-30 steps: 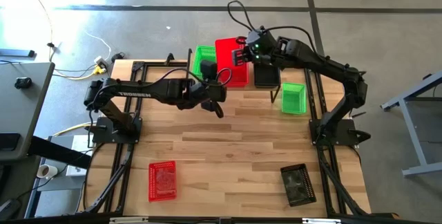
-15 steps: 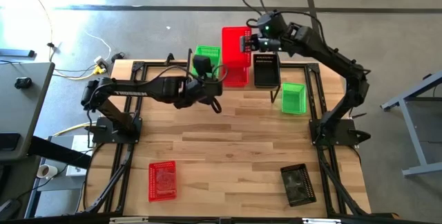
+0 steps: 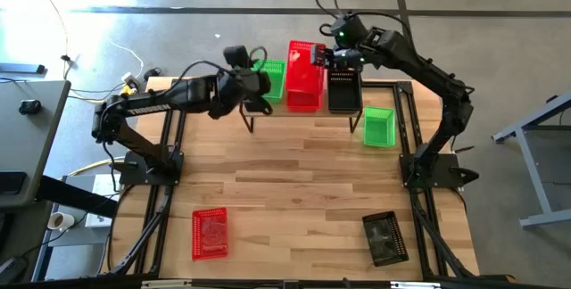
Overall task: Stack baskets on shelf by color
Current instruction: Stack the top red bin on top of the red bin on the shelf
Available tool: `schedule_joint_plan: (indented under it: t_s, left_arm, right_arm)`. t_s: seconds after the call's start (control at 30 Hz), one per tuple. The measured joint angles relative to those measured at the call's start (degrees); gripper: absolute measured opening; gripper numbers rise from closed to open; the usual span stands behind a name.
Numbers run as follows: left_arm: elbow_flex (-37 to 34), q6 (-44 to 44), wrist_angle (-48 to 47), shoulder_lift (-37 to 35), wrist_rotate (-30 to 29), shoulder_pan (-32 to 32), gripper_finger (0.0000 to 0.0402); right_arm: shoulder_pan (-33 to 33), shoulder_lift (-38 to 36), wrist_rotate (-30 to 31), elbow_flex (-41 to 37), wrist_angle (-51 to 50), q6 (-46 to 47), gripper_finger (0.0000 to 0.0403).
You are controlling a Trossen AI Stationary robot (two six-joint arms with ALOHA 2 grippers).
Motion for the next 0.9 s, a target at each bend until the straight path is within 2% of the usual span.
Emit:
schedule_joint_plan:
  t_s: [0.23,0.43,0.9]
  left_arm:
    - [0.02,-3.48,-0.71,-1.24,5.11,4.79,0.0204]
    - [-0.16,-3.56,-2.95,-1.20,5.49,7.16,0.0204]
    - [-0.40,-4.00,-3.99,-1.13,9.01,8.57,0.0204]
  right_arm:
    - [0.11,3.09,-4.11,-0.04,-2.50,-0.12,0.0000]
    - [-0.02,4.61,-4.22,-0.04,-5.58,-0.27,0.0000]
    - [-0.81,7.85,-3.21,-0.04,-5.58,-0.27,0.0000]
